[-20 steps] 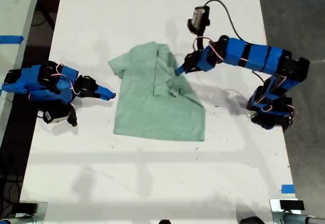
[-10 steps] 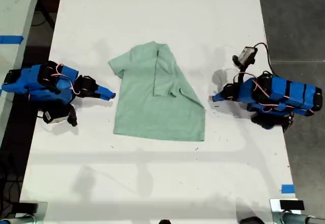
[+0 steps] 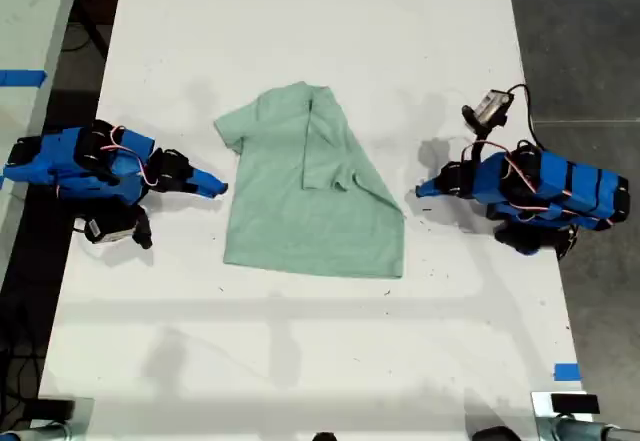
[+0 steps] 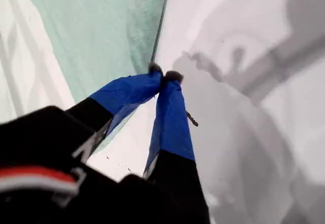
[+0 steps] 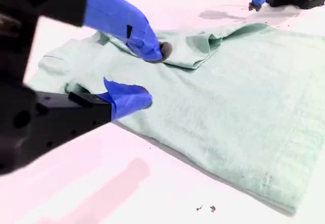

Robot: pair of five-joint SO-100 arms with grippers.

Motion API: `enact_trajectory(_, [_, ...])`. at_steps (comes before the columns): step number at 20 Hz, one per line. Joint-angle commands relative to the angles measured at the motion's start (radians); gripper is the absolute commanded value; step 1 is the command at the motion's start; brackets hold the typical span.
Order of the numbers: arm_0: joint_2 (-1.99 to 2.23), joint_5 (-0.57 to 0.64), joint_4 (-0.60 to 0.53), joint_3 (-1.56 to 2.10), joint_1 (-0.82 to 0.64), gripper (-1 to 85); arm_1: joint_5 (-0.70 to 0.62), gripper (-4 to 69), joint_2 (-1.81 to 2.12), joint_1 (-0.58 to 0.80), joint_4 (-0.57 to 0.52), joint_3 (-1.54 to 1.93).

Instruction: Fold t shirt

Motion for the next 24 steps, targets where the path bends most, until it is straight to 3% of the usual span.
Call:
enact_trajectory(1, [0.008, -0.014, 0.002, 0.005, 0.011, 11.2, 0.006, 2.2, 0.018, 0.005, 0.002, 0.054])
enact_trajectory(24, [0.008, -0.014, 0.002, 0.005, 0.011, 11.2, 0.021, 2.2, 0.018, -0.008, 0.003, 0.054])
